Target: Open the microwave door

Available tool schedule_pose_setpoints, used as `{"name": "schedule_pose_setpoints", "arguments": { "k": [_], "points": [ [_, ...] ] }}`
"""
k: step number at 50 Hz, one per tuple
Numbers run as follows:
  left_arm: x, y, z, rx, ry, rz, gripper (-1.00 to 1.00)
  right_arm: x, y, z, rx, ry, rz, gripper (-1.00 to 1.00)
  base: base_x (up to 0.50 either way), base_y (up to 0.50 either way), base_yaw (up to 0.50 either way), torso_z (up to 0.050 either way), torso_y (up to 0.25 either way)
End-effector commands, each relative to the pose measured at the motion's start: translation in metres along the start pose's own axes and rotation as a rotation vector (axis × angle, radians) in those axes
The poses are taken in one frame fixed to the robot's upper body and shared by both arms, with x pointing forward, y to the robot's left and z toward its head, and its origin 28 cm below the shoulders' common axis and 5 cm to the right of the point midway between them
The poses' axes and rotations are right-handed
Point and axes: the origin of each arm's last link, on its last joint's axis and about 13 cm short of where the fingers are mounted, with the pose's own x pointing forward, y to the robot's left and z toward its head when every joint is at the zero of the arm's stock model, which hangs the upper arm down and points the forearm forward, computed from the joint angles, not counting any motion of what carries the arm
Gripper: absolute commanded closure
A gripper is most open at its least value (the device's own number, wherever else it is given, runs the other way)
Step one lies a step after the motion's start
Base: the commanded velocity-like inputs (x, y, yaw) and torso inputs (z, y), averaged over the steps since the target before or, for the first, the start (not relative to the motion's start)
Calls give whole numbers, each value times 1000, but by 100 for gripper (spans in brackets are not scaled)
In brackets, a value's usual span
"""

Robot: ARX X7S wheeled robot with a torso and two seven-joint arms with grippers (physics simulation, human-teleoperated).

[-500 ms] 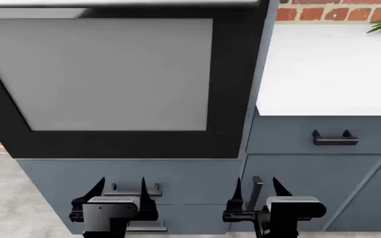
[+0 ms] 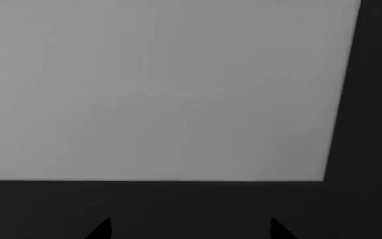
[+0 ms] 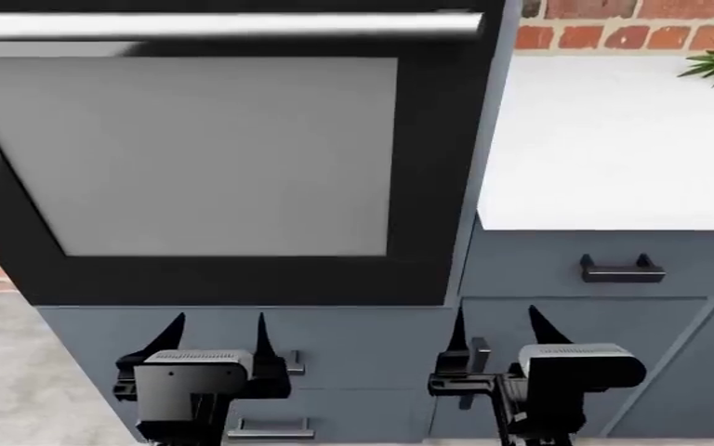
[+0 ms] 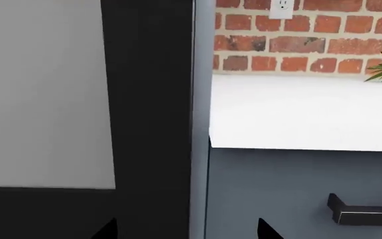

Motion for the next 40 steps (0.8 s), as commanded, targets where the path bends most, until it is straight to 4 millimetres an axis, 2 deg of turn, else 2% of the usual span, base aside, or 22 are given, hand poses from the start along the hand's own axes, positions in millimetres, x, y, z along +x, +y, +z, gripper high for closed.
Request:
{"name": "schedule_pose_setpoints", "arguments": {
  "k": [1,13,16,20,24,27,33,36,40],
  "points": [
    [4,1,49,11,-25,-13,-100,1,-11,61,-25,-72,10,-100,0,0,0,50,0],
    [13,14,131,-19,-63,-61,-100,8,-33,141,-9,-144,23,-100,0,0,0,50,0],
    [11,19,157,-24,-89,-70,-100,6,-39,166,55,-142,40,-100,0,0,0,50,0],
    [10,24,193,9,-120,-86,-100,5,-47,199,-10,-188,33,-100,0,0,0,50,0],
    [8,31,213,20,-136,-23,-100,1,-52,219,-49,-212,23,-100,0,0,0,50,0],
    [-3,32,227,16,-152,-80,-100,-4,-56,234,-74,-229,20,-100,0,0,0,50,0],
    [-16,39,255,46,-192,-59,-100,-12,-61,267,-113,-271,14,-100,0,0,0,49,1],
    [-19,42,266,54,-212,-45,-100,-16,-63,282,-130,-292,11,-100,0,0,0,0,0],
    [-22,46,280,54,-241,-29,-100,-21,-64,286,-157,-296,6,-100,0,-90,0,0,0]
  ]
}}
